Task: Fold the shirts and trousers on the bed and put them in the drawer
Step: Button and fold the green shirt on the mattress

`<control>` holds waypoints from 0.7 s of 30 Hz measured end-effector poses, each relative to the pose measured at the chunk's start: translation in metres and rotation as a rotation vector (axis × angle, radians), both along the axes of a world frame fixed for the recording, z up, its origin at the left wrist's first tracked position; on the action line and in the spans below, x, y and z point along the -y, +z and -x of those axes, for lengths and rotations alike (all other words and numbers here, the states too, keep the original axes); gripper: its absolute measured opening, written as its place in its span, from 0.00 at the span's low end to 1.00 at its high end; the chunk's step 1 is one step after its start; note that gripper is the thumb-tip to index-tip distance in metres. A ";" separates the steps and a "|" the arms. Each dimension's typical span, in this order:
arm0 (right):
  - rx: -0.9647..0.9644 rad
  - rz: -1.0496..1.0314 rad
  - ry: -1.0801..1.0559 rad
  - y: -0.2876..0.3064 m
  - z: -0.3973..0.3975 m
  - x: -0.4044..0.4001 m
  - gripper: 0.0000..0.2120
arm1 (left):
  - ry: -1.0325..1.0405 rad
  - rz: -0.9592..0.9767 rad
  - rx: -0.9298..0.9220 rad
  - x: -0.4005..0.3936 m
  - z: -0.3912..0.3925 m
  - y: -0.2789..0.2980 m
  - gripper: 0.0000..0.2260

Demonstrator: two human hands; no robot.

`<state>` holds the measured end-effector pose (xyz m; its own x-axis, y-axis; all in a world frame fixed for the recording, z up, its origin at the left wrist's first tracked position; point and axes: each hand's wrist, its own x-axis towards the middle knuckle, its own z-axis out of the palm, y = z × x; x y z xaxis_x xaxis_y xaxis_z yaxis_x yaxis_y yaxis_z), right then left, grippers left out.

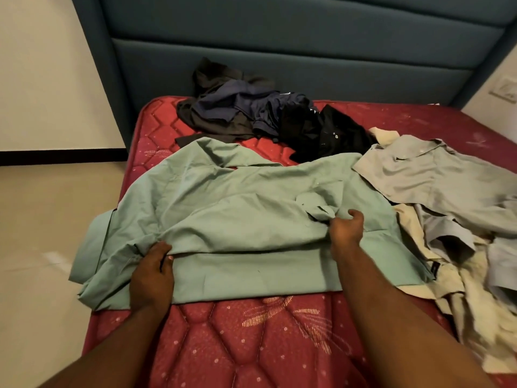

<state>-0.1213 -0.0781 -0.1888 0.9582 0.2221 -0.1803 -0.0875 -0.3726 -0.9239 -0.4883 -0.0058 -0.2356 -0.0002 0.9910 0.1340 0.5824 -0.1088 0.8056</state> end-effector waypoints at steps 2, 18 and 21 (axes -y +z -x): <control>0.028 -0.040 0.085 -0.003 0.005 0.006 0.27 | -0.078 -0.010 -0.116 0.001 -0.002 -0.001 0.17; 0.288 0.664 0.433 -0.002 -0.028 -0.026 0.20 | -0.186 -0.005 -0.434 -0.002 -0.006 -0.011 0.28; 0.074 0.134 0.243 -0.006 -0.023 -0.020 0.13 | -0.176 -0.010 -0.416 -0.001 -0.007 -0.010 0.27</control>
